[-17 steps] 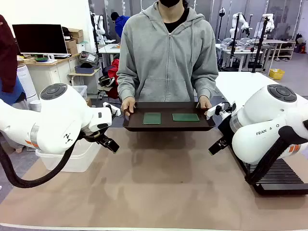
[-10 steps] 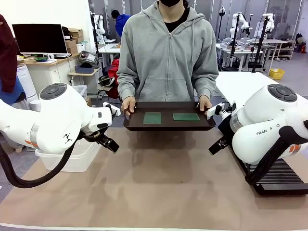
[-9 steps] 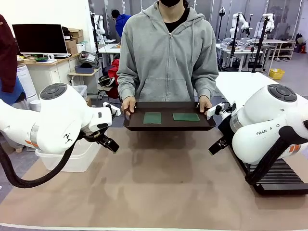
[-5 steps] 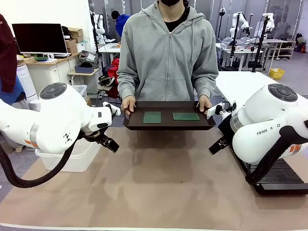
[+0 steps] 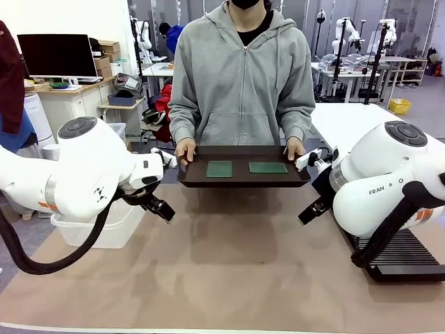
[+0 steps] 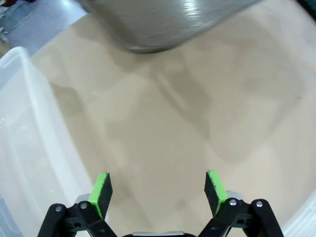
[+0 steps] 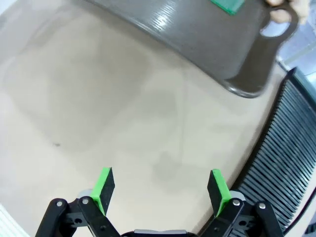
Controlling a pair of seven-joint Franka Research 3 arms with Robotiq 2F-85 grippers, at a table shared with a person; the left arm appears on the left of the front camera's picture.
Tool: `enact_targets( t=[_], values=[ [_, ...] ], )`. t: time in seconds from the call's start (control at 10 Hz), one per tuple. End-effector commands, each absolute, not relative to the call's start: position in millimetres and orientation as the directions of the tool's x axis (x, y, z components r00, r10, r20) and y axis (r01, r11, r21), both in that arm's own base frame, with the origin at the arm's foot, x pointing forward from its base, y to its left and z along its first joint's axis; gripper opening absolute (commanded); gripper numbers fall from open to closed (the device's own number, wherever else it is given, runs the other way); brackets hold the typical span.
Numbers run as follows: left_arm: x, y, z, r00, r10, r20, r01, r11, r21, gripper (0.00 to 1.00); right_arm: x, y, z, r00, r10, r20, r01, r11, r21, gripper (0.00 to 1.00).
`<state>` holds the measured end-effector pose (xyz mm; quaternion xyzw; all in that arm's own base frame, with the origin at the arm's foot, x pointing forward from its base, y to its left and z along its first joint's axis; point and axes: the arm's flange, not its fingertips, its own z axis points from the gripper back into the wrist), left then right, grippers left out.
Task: Sort PCBs into racks and boxes based on the side picked up.
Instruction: Pick up the Blank PCB handed by the Human.
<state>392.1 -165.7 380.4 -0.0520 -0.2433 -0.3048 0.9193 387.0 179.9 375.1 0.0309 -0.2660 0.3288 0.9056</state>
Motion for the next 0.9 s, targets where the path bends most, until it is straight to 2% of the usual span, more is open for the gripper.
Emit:
enact_targets(
  t=[0.0, 0.1, 0.4, 0.6, 0.8],
  values=[
    [384, -158, 415, 0.689, -0.554, 0.467, 0.679, 0.719, -0.148, 1.00, 377, 162, 401, 0.640, 0.618, 0.457, -0.696, 0.718, 0.006, 1.00],
    [382, -138, 436, 0.635, -0.608, 0.477, 0.756, 0.616, -0.221, 1.00, 359, 177, 407, 0.647, 0.599, 0.472, -0.694, 0.719, 0.039, 1.00],
    [370, -123, 474, 0.519, -0.655, 0.549, 0.854, 0.418, -0.308, 1.00, 339, 159, 459, 0.594, 0.612, 0.523, -0.774, 0.612, 0.162, 1.00],
    [366, -112, 504, 0.427, -0.688, 0.586, 0.899, 0.393, -0.193, 1.00, 337, 135, 498, 0.580, 0.621, 0.527, -0.780, 0.611, 0.138, 1.00],
    [368, -97, 530, 0.353, -0.755, 0.553, 0.912, 0.409, -0.023, 1.00, 332, 117, 527, 0.589, 0.606, 0.534, -0.769, 0.624, 0.140, 1.00]
  ],
)
